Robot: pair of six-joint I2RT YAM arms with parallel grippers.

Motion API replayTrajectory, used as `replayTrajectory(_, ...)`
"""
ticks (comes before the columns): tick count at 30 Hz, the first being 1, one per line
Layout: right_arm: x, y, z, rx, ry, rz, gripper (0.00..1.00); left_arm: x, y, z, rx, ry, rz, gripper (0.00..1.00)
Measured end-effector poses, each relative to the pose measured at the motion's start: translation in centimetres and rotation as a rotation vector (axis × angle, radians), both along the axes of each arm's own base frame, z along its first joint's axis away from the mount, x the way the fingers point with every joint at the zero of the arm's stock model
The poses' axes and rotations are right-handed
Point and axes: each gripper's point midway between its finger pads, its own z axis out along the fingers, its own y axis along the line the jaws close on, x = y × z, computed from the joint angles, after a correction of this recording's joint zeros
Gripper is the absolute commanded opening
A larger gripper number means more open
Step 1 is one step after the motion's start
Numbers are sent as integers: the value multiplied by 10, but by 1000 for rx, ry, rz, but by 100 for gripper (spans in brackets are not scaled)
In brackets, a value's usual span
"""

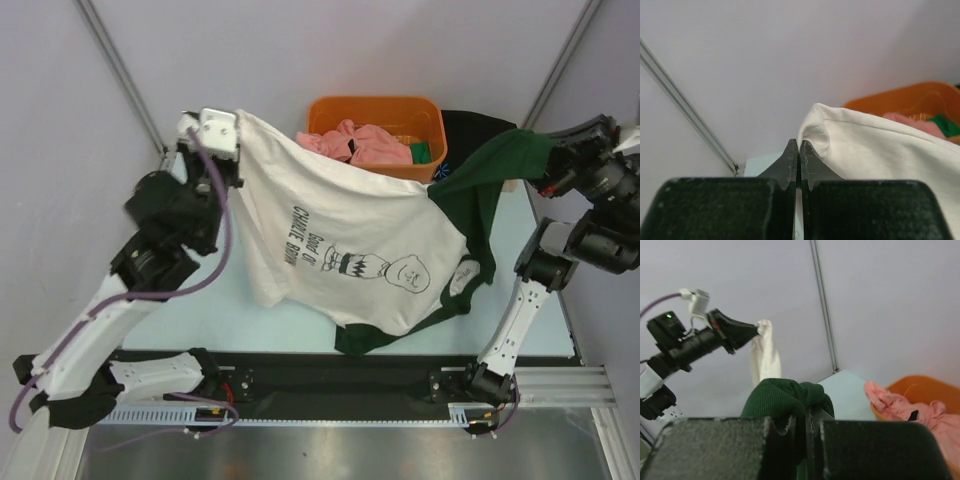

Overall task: Fold and stack the t-shirts
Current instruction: Flatten the tshirt out

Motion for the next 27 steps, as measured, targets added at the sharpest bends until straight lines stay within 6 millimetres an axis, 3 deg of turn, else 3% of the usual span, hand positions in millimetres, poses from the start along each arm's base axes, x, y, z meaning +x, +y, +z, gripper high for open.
replayTrajectory(3,16,2,-20,6,92,24,0,31,-16,-58,39,137,-18,0)
replayTrajectory(5,17,3,-26,1,117,22,0,35,-30,-93,71,221,-67,0)
replayTrajectory(8,5,7,-17,-9,122,-2,0,28,-40,-111,64,281,-139,0)
replayTrajectory(10,-12,12,-5,-27,81,-38,0,19,-40,-104,28,274,-180,0)
replayTrajectory(14,-63,30,11,-134,-53,-188,0,-16,-28,-72,-69,201,-288,0)
replayTrajectory(18,-100,66,6,-313,-155,-390,0,-57,-6,-31,-168,98,-380,0)
replayTrajectory(22,-83,92,-17,-577,-207,-697,0,-91,18,-1,-245,14,-433,0)
replayTrajectory(27,-72,115,-38,-703,-188,-805,0,-108,28,2,-276,4,-464,0)
